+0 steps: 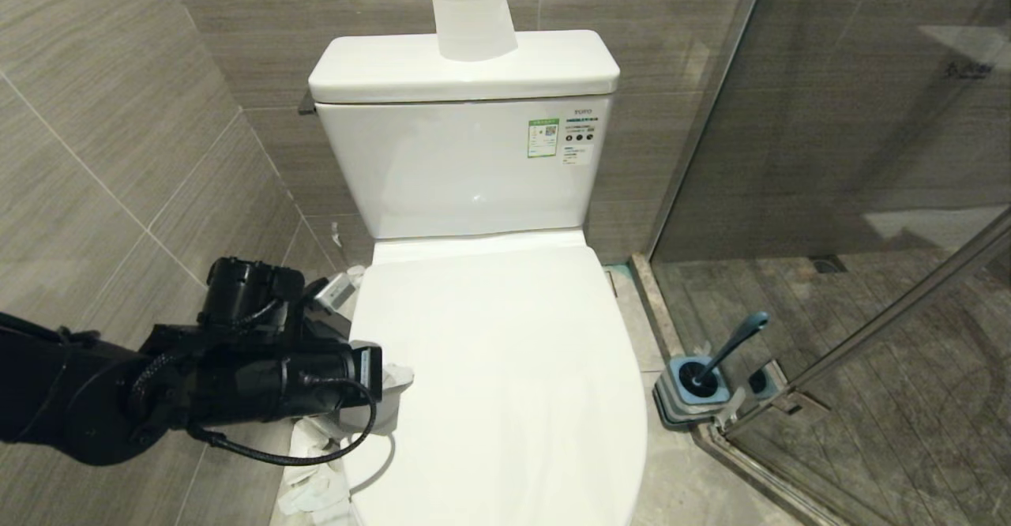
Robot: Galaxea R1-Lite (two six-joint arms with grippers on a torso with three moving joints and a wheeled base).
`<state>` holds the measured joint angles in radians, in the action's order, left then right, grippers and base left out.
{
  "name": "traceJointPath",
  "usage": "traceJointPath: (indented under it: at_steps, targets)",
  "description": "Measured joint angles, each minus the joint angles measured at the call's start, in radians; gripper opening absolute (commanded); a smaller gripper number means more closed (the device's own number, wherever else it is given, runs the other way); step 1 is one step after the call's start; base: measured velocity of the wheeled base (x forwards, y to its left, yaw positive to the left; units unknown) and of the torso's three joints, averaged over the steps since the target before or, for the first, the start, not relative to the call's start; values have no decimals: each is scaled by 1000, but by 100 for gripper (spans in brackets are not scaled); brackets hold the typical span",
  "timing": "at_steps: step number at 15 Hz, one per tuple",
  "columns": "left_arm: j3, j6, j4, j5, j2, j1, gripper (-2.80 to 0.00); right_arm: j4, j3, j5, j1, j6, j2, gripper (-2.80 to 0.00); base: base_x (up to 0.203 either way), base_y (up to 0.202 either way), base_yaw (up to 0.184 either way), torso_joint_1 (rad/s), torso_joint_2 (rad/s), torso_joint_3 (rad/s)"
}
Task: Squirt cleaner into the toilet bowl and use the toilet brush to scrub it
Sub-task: Close the toilet lid
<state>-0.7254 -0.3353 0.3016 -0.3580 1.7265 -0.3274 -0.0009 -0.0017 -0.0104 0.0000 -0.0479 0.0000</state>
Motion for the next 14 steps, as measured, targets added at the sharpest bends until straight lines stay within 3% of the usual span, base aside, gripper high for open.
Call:
traceJointPath:
  at_steps: [3,7,12,14]
  targets:
    - [117,-40,235,52,42,1,-280,0,0,0,0,1,0,-280,0,0,0,0,0,0]
    - [169,-140,456,131,98,0,-280,0,0,0,0,1,0,-280,0,0,0,0,0,0]
    - [217,-138,723,207,189,0,-280,0,0,0,0,0,0,-280,0,0,0,0,0,0]
    - [232,-97,790,223,229,5,-280,-1,0,0,0,1,0,-280,0,0,0,0,0,0]
